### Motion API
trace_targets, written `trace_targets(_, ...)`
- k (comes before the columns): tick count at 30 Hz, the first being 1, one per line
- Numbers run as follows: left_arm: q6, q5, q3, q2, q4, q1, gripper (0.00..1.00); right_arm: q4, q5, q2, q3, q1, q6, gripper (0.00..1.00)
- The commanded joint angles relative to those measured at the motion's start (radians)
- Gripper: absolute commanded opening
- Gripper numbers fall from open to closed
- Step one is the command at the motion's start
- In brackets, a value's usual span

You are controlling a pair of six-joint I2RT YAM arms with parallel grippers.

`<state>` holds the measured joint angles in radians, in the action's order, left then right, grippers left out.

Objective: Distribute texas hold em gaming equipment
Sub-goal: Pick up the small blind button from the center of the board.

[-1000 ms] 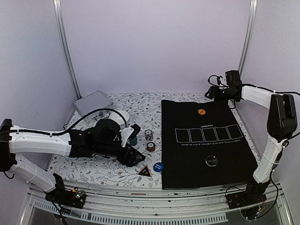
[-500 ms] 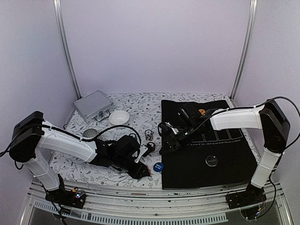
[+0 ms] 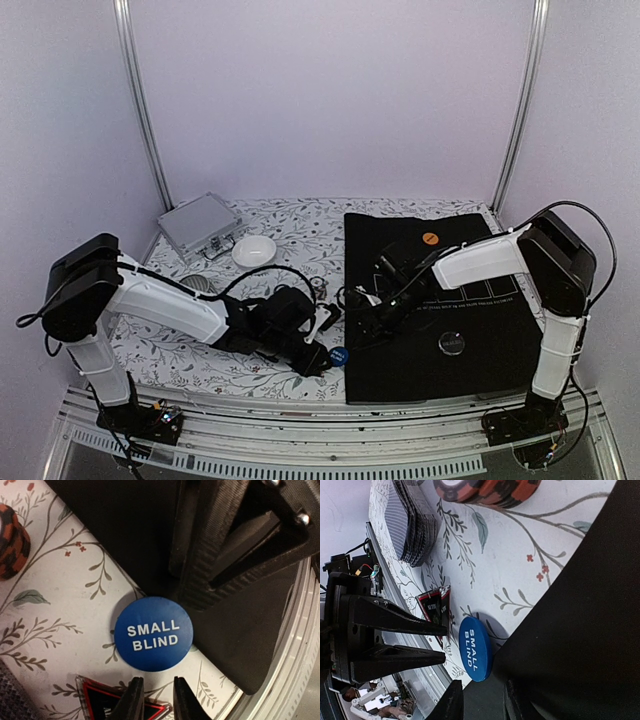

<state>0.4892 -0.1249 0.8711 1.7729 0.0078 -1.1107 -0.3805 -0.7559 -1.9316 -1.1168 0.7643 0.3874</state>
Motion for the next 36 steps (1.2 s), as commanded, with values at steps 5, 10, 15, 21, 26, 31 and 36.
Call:
trace_targets(5,-0.015,-0.096,0.01,0.036,-0.01,0.022,0.19,0.092,-0.074,-0.059,0.018,0.008,0.053,0.26)
trace_targets(10,-0.017,-0.146,-0.009,0.042,0.031,0.043,0.19,0.128,-0.1,-0.098,0.005,0.032,0.087,0.24)
trace_targets(15,-0.012,-0.176,-0.049,0.033,0.09,0.058,0.2,0.15,-0.12,-0.119,0.008,0.04,0.104,0.2)
trace_targets(21,-0.018,-0.183,-0.063,0.03,0.113,0.062,0.2,0.174,-0.148,-0.119,0.006,0.04,0.127,0.15)
trace_targets(26,-0.021,-0.188,-0.067,0.027,0.118,0.063,0.2,0.178,-0.149,-0.117,0.004,0.04,0.129,0.03)
trace_targets(31,-0.039,-0.19,-0.066,-0.024,0.093,0.057,0.25,0.164,-0.132,-0.041,0.006,0.009,0.124,0.02)
trace_targets(36,-0.071,-0.162,-0.111,-0.205,0.181,0.034,0.47,0.141,-0.144,0.05,-0.004,-0.083,0.101,0.02)
